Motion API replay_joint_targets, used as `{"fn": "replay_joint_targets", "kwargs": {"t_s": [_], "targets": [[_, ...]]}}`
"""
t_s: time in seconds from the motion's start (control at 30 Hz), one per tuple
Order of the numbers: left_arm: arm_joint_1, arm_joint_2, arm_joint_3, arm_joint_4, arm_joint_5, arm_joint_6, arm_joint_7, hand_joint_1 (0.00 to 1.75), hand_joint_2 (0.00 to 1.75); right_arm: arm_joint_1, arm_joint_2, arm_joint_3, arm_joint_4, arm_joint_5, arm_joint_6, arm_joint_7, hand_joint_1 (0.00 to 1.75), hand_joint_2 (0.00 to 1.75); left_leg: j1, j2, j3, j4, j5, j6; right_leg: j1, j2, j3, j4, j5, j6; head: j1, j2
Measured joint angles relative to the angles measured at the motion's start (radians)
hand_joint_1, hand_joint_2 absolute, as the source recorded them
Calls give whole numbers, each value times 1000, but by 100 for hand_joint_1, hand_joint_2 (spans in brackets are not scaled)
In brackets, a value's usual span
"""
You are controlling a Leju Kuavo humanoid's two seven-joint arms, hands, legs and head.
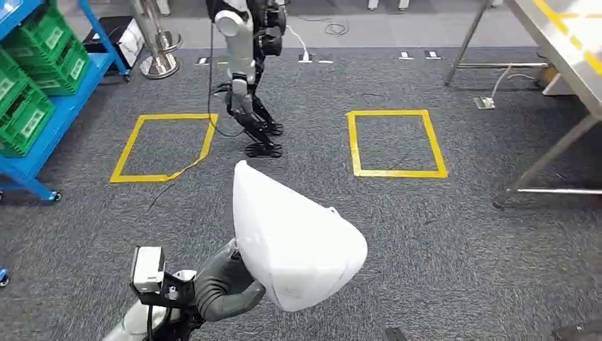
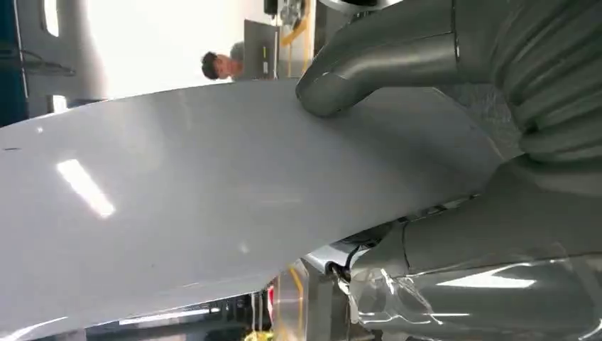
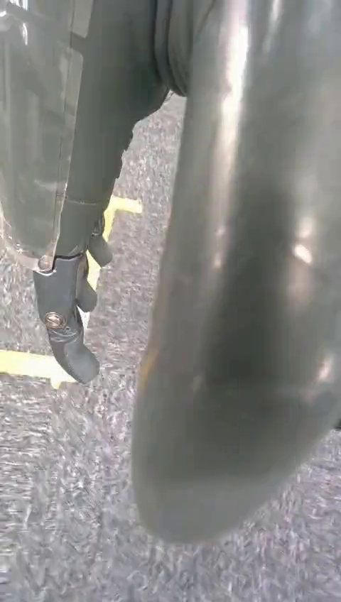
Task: Take the parts from the cabinet and place them on the table.
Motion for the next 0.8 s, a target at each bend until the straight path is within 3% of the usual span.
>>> {"fn": "replay_joint_targets", "kwargs": {"t_s": [0.07,0.1,0.13,0.2,0.23,0.27,0.3,0.37,0.4,0.43,0.47,0.5,0.57,0.6,0.63,0.67,0.7,0.73,0.77,0.8], "targets": [[7,4,2,0,-7,1,-5,175,175,-2,3,0,0,4,-2,0,0,0,0,-14,-81,175,-73,2,7,22,-5,0,4,-7,0,0],[10,5,3,0,-9,2,-6,175,175,0,4,0,0,5,-4,0,0,0,0,-14,-104,219,-78,4,11,35,-7,1,5,-8,0,0],[14,6,4,0,-11,2,-9,175,175,0,5,0,0,6,-5,1,0,0,-1,-15,-100,207,-60,9,14,47,-8,1,7,-10,0,0],[17,8,9,0,-18,2,-14,175,175,0,6,0,0,10,-8,2,0,0,-2,-27,-25,55,28,25,16,74,-7,1,10,-12,0,0],[17,8,10,0,-19,2,-16,175,175,-1,6,0,0,12,-8,3,0,0,-3,-50,23,-40,72,33,16,86,-6,1,12,-9,0,0],[17,9,11,0,-20,1,-20,175,175,-1,10,0,0,15,-8,3,0,0,-3,-105,53,-100,77,40,14,94,-9,0,15,-6,1,0],[21,9,11,0,-21,0,-21,175,175,-4,11,0,0,15,-8,3,0,0,-6,-100,52,-107,79,38,22,105,-15,3,19,1,2,0],[23,11,14,0,-24,-1,-23,175,175,-1,13,0,0,17,-8,4,0,0,-14,-78,49,-106,80,38,9,122,-23,-1,27,13,-2,0],[22,11,15,-2,-26,-2,-24,175,175,1,14,0,0,17,-8,5,0,0,-15,-67,50,-112,86,43,11,132,-25,-7,33,22,-2,0],[23,10,15,-3,-27,-3,-26,175,175,1,14,0,0,18,-9,5,0,0,0,-50,57,-138,103,46,13,120,-31,3,30,20,0,0],[23,8,15,-4,-28,-3,-27,175,175,0,14,0,0,18,-9,5,0,0,-7,-42,59,-146,108,49,19,61,-49,27,11,17,0,0],[23,8,15,-5,-28,-4,-29,175,175,-2,14,0,0,18,-9,5,0,0,-9,-28,56,-147,113,55,18,28,-78,85,-24,12,3,0],[29,9,16,-5,-30,-4,-29,175,175,-7,13,0,0,18,-9,5,0,0,-14,3,49,-146,113,55,13,11,-156,263,-98,10,3,0],[31,9,15,-5,-30,-3,-29,175,175,-6,13,0,0,18,-9,5,0,0,-15,16,46,-146,114,55,11,10,-178,319,-114,16,3,0],[32,8,15,-5,-30,-3,-29,175,175,-4,13,0,0,18,-9,5,0,0,-15,30,45,-145,114,54,7,9,-173,320,-111,25,4,0],[33,9,15,-5,-30,-4,-29,175,175,-4,12,0,0,18,-9,5,0,0,-15,42,45,-144,114,53,5,5,-142,274,-94,38,3,0],[33,8,15,-5,-30,-4,-29,175,175,-4,11,0,0,18,-9,5,0,0,-15,53,45,-142,113,52,2,-4,-89,187,-65,50,4,0],[33,8,15,-5,-30,-4,-29,175,175,-6,8,0,0,20,-9,5,0,0,-14,64,45,-137,110,47,1,-28,-20,70,-32,61,4,0],[33,8,16,-5,-30,-5,-29,175,175,-9,8,0,0,21,-9,5,0,0,-16,73,44,-130,105,40,2,-75,17,-7,-28,55,4,0],[32,9,16,-5,-30,-5,-29,175,175,-10,8,0,0,21,-9,6,0,0,-23,80,41,-124,100,32,9,-65,22,-4,-21,41,3,0]]}}
